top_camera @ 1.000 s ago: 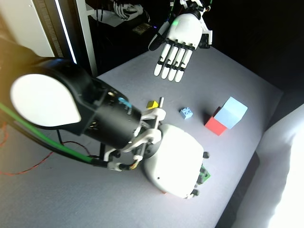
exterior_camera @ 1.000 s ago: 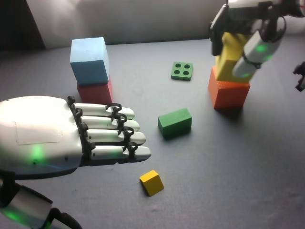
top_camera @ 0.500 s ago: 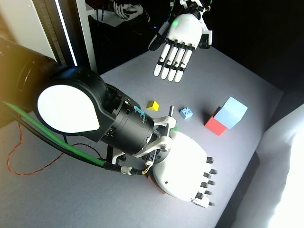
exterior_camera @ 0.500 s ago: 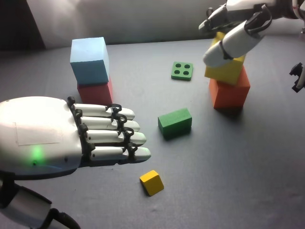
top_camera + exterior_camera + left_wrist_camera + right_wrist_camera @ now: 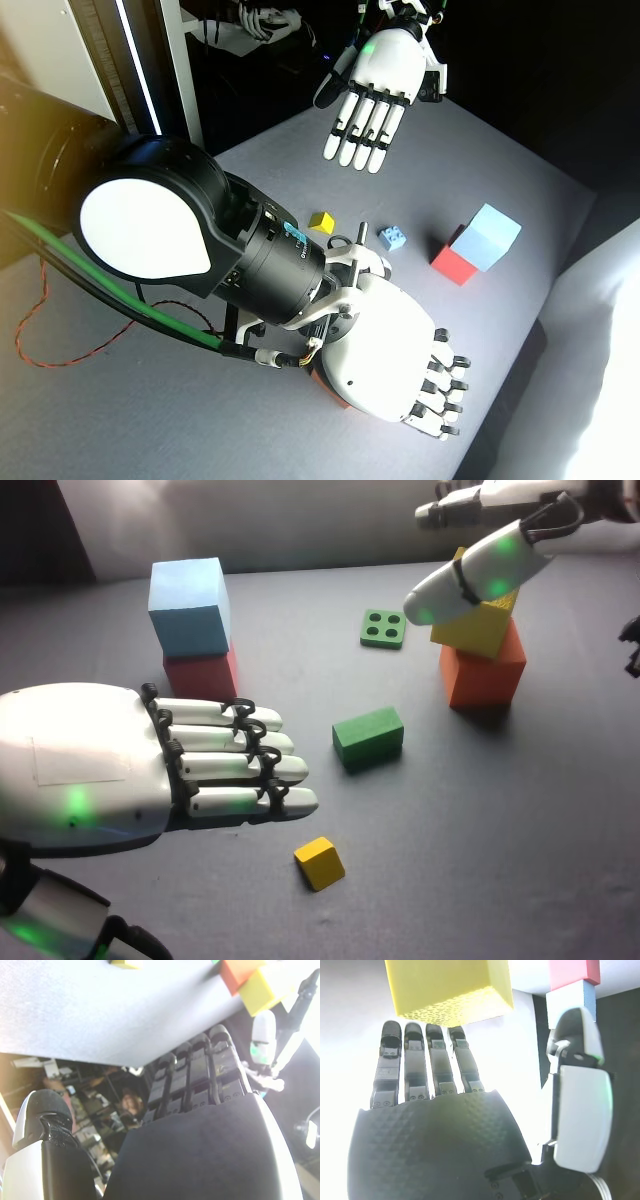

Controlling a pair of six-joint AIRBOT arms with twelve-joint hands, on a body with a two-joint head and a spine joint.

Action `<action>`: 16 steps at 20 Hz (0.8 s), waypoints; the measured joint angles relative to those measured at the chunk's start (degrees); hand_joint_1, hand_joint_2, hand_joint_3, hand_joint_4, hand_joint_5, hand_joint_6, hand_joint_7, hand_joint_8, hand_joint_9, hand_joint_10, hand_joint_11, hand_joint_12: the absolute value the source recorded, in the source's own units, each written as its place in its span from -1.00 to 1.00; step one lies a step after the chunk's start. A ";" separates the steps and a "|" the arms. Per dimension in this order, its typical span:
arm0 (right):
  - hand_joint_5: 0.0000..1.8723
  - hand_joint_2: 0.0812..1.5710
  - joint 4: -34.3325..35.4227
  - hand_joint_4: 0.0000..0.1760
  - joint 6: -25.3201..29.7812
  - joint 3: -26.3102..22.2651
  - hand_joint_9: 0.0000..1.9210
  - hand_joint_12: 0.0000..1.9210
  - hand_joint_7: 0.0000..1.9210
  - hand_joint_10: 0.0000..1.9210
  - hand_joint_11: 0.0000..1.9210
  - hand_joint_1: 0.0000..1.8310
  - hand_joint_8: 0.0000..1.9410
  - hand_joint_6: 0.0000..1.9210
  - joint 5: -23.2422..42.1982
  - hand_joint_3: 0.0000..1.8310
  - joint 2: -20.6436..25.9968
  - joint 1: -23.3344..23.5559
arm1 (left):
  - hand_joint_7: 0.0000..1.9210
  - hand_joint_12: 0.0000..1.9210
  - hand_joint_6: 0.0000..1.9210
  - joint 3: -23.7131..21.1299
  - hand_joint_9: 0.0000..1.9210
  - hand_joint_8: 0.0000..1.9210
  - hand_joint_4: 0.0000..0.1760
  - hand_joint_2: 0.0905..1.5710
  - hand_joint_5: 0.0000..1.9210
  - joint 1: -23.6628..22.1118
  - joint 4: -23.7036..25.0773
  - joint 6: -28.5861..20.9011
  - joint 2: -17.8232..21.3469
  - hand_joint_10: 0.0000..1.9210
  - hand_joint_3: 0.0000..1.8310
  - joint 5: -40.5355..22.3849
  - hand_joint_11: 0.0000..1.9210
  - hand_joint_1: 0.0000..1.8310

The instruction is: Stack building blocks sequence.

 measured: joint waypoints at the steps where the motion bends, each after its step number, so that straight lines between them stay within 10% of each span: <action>1: -1.00 -0.11 0.02 -1.00 -0.48 -2.10 -1.00 -1.00 -1.00 -1.00 -1.00 -0.73 -1.00 -1.00 2.16 -1.00 1.95 0.33 | -0.97 -1.00 -0.99 0.11 -0.97 -0.99 -1.00 0.31 -0.97 0.00 -0.04 0.02 -0.31 -0.99 -1.00 0.09 -0.99 -0.71; 16: -1.00 -0.11 -2.10 -1.00 -8.59 -22.32 -1.00 -1.00 -1.00 -1.00 -1.00 -0.83 -1.00 -1.00 37.35 -1.00 27.80 -12.87 | -0.96 -1.00 -1.00 0.15 -0.97 -1.00 -1.00 0.33 -0.96 0.70 -2.82 0.02 -2.16 -1.00 -0.99 -1.09 -1.00 -0.68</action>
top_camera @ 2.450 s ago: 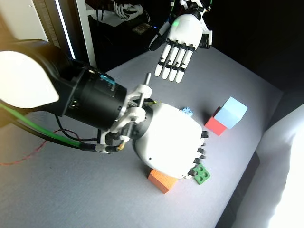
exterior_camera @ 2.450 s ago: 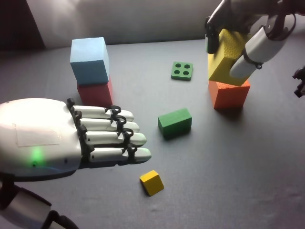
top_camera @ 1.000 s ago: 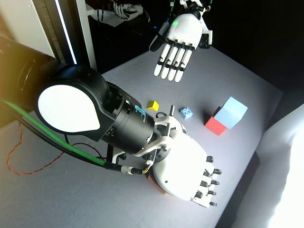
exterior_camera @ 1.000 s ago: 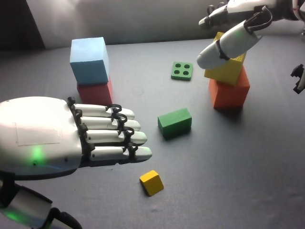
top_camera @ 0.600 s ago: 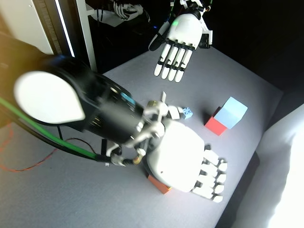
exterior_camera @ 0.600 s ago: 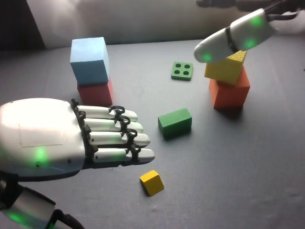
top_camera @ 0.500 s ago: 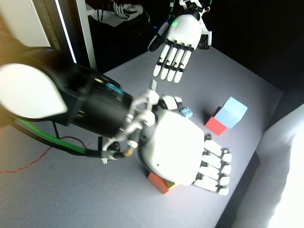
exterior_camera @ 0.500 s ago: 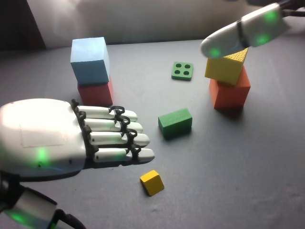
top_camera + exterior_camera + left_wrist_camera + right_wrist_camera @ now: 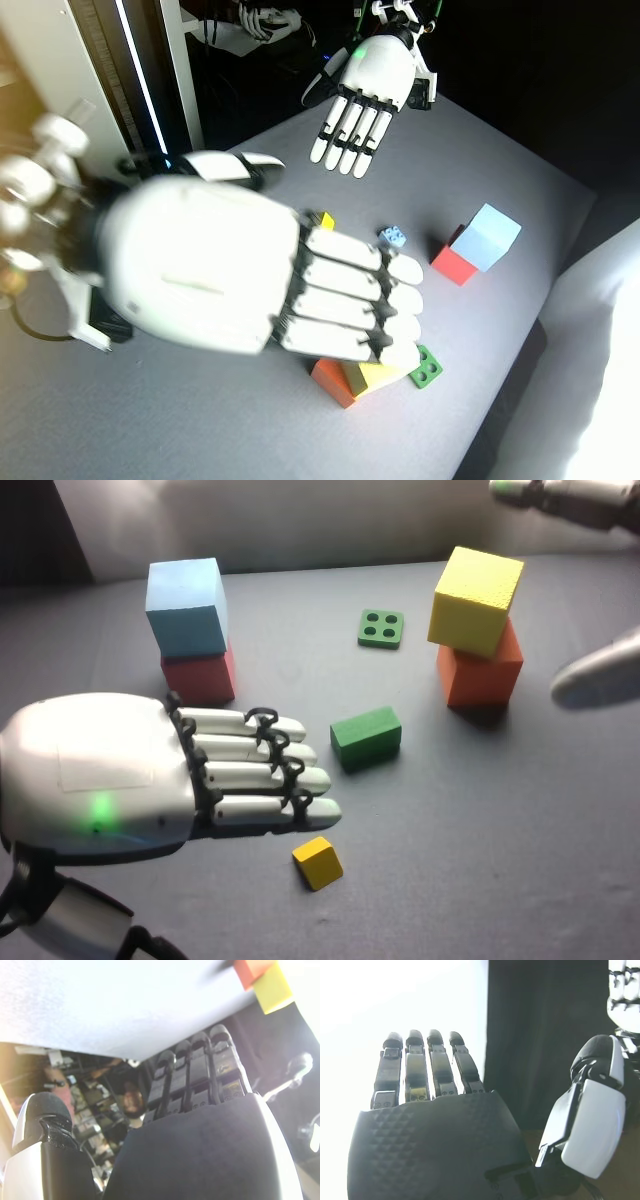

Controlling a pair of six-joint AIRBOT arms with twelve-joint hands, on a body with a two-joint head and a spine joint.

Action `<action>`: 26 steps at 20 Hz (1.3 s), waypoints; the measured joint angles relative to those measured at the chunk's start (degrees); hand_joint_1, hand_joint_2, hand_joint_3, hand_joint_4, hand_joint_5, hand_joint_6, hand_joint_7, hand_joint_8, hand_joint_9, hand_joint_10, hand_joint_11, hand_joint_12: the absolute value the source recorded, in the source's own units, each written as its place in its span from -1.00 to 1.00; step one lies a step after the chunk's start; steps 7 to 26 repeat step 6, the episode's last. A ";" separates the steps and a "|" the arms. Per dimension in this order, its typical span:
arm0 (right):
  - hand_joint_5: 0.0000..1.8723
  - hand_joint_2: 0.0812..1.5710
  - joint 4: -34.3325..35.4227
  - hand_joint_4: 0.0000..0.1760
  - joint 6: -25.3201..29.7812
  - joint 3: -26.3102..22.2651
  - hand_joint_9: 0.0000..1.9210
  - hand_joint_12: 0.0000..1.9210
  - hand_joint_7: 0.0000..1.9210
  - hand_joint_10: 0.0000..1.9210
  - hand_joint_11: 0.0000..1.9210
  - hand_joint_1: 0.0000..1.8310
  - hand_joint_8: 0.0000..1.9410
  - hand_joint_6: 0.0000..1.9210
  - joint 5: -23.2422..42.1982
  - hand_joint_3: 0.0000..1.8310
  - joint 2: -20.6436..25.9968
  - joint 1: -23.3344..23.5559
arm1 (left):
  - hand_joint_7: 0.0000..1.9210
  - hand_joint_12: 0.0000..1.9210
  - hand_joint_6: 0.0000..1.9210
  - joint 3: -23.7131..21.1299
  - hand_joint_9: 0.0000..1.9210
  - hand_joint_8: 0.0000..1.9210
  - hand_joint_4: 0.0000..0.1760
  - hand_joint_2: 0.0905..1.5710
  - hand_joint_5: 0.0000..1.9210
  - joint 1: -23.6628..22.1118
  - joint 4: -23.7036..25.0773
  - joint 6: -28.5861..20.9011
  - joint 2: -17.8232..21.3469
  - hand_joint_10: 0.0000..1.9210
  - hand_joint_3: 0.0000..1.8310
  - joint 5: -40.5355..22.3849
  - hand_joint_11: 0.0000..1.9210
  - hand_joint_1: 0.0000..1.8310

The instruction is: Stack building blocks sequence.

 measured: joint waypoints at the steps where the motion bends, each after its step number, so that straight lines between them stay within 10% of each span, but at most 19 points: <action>1: -1.00 -0.09 -0.04 -1.00 0.00 -0.35 -1.00 -1.00 -1.00 -1.00 -1.00 -0.80 -1.00 -1.00 0.70 -0.99 0.20 -0.61 | -0.93 -0.97 -0.99 0.00 -0.93 -0.99 -1.00 0.32 -0.94 -0.15 -0.13 0.00 0.00 -0.98 -0.99 0.02 -0.96 -0.67; 26: -1.00 -0.03 0.24 -1.00 -0.04 -0.24 -1.00 -1.00 -1.00 -1.00 -1.00 -0.78 -1.00 -1.00 -1.05 -0.98 -0.28 -1.79 | -0.94 -0.97 -1.00 -0.13 -0.93 -0.99 -1.00 0.33 -0.97 -0.81 -0.92 -0.02 -0.33 -0.99 -1.00 0.17 -0.97 -0.71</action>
